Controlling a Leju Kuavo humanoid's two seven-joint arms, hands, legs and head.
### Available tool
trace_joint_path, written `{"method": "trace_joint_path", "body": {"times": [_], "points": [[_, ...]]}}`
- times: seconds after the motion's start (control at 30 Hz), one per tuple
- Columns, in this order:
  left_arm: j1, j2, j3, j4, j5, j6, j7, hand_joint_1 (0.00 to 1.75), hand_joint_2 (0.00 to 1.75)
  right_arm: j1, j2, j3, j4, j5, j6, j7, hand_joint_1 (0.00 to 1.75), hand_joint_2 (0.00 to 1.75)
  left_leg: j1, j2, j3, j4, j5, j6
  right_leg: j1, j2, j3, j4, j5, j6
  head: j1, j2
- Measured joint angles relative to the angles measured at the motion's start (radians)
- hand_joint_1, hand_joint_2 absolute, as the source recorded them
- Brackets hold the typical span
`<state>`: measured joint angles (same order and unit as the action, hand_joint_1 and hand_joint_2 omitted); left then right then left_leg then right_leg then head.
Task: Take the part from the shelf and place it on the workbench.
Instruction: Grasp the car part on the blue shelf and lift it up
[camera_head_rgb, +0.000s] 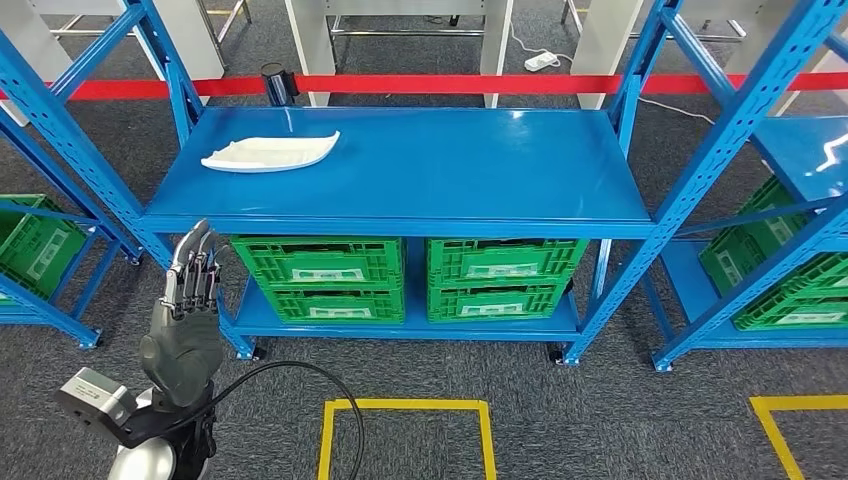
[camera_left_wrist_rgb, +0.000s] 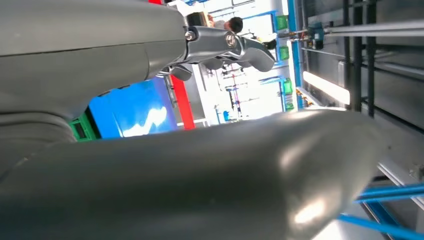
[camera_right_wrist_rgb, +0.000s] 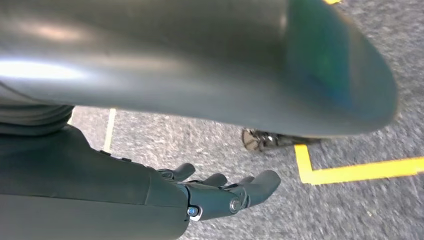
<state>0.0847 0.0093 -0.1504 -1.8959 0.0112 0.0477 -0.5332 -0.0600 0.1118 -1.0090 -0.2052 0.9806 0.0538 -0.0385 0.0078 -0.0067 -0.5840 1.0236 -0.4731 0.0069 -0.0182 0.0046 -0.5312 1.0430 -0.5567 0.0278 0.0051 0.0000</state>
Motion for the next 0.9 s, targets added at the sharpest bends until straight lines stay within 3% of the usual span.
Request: {"method": "trace_joint_path", "body": {"times": [0.03,0.1,0.13,0.17,0.2,0.23,0.27,0.33,0.4,0.5,0.57,0.63,0.67,0.7,0.73,0.8,0.83,0.9], "points": [[0.000,0.000,0.002,0.000,0.000,0.003,0.000,0.00,0.00,-0.001,0.000,0.000,0.000,0.003,0.001,0.001,0.00,0.00,0.002,0.001,0.004,-0.003,-0.001,0.006,0.000,0.000,-0.020,0.041,-0.021,0.003,0.002,0.000],[0.001,0.000,0.005,0.000,0.001,0.006,-0.001,0.00,0.00,-0.001,-0.001,0.000,0.000,0.007,0.006,0.004,0.00,0.00,0.000,0.004,0.009,-0.004,-0.007,0.014,0.001,-0.001,-0.096,0.174,-0.075,0.007,0.006,0.000],[0.002,-0.001,0.005,0.000,0.000,0.006,-0.001,0.00,0.00,0.000,-0.001,0.000,0.000,0.008,0.009,0.005,0.00,0.00,-0.002,0.004,0.012,-0.004,-0.010,0.017,0.001,-0.001,-0.135,0.234,-0.090,0.007,0.007,0.000],[0.003,-0.001,0.006,0.000,-0.001,0.006,-0.001,0.00,0.00,0.001,-0.001,0.000,0.000,0.009,0.012,0.005,0.00,0.00,-0.003,0.003,0.015,-0.004,-0.014,0.018,0.001,-0.001,-0.160,0.264,-0.086,0.007,0.007,0.000],[0.003,-0.001,0.006,0.000,-0.003,0.007,-0.001,0.00,0.00,0.002,-0.001,0.000,0.000,0.009,0.012,0.006,0.00,0.00,-0.004,0.001,0.021,-0.003,-0.019,0.017,0.002,-0.001,-0.166,0.253,-0.059,0.004,0.008,0.000],[0.003,-0.001,0.006,0.000,-0.005,0.007,-0.001,0.00,0.00,0.002,-0.001,0.000,0.000,0.009,0.012,0.005,0.00,0.00,-0.005,0.000,0.029,-0.003,-0.024,0.016,0.003,-0.001,-0.151,0.204,-0.016,0.000,0.009,0.000],[0.003,-0.001,0.006,0.000,-0.006,0.007,-0.001,0.00,0.00,0.002,-0.001,0.000,0.000,0.009,0.012,0.005,0.00,0.00,-0.005,-0.001,0.036,-0.003,-0.030,0.014,0.004,-0.001,-0.124,0.133,0.030,-0.006,0.009,0.000],[0.002,-0.001,0.006,0.000,-0.010,0.007,0.000,0.00,0.00,0.001,-0.001,0.000,0.000,0.010,0.012,0.005,0.00,0.00,-0.009,-0.001,0.045,0.000,-0.042,0.005,0.011,-0.002,-0.077,0.019,0.077,-0.017,0.010,0.000],[0.002,-0.001,0.006,0.000,-0.011,0.007,0.000,0.00,0.00,0.000,-0.001,0.000,0.000,0.010,0.013,0.006,0.00,0.00,-0.010,-0.002,0.048,-0.003,-0.050,-0.005,0.017,-0.003,-0.065,-0.011,0.074,-0.027,0.010,0.000],[0.000,0.000,0.006,-0.004,-0.012,0.007,0.000,0.00,0.00,0.001,0.000,0.000,0.000,0.010,0.012,0.006,0.00,0.00,-0.010,0.000,0.050,0.011,-0.064,-0.023,0.010,-0.002,-0.050,-0.021,0.073,-0.042,0.007,0.000],[0.000,0.000,0.006,-0.006,-0.012,0.007,0.000,0.00,0.00,0.001,0.001,0.000,0.000,0.010,0.009,0.005,0.00,0.00,-0.006,0.001,0.007,0.104,-0.109,-0.035,0.005,-0.004,-0.037,-0.027,0.070,-0.051,0.002,0.000],[0.001,0.000,0.006,-0.006,-0.012,0.007,0.000,0.00,0.00,0.001,0.001,0.000,0.000,0.010,0.009,0.005,0.00,0.00,-0.001,0.002,-0.070,0.237,-0.157,-0.046,0.004,-0.005,-0.029,-0.028,0.062,-0.055,-0.001,0.000],[0.001,0.000,0.006,-0.005,-0.012,0.007,0.000,0.00,0.00,0.001,0.001,0.000,0.000,0.010,0.009,0.006,0.00,0.00,0.002,0.002,-0.098,0.274,-0.158,-0.049,0.004,-0.004,-0.024,-0.028,0.057,-0.054,-0.002,0.000],[0.001,0.000,0.006,-0.004,-0.012,0.007,0.000,0.00,0.00,0.002,0.001,0.000,0.000,0.010,0.009,0.006,0.00,0.00,0.004,0.002,-0.107,0.274,-0.138,-0.052,0.003,-0.004,-0.018,-0.028,0.052,-0.052,-0.002,0.000],[0.001,0.000,0.006,-0.003,-0.012,0.007,0.000,0.00,0.00,0.002,0.001,0.000,0.000,0.010,0.009,0.006,0.00,0.00,0.006,0.002,-0.097,0.234,-0.099,-0.054,0.002,-0.003,-0.010,-0.028,0.047,-0.050,-0.002,0.000],[0.000,0.000,0.006,-0.002,-0.012,0.007,0.001,0.00,0.00,0.002,0.002,0.000,0.000,0.010,0.009,0.007,0.00,0.00,0.009,0.004,-0.045,0.099,-0.016,-0.055,0.001,-0.001,0.005,-0.026,0.033,-0.040,-0.004,0.000],[-0.001,0.000,0.006,-0.002,-0.013,0.007,0.001,0.00,0.00,0.002,0.002,0.000,0.000,0.009,0.009,0.008,0.00,0.00,0.009,0.004,-0.023,0.048,0.004,-0.050,0.002,0.000,0.009,-0.025,0.027,-0.034,-0.005,0.000],[-0.002,0.000,0.006,0.000,-0.014,0.007,0.003,0.00,0.00,0.001,0.002,0.000,0.000,0.008,0.009,0.010,0.00,0.00,0.006,0.002,-0.008,0.011,0.004,-0.036,0.005,0.000,0.012,-0.026,0.020,-0.021,-0.004,0.000]]}}
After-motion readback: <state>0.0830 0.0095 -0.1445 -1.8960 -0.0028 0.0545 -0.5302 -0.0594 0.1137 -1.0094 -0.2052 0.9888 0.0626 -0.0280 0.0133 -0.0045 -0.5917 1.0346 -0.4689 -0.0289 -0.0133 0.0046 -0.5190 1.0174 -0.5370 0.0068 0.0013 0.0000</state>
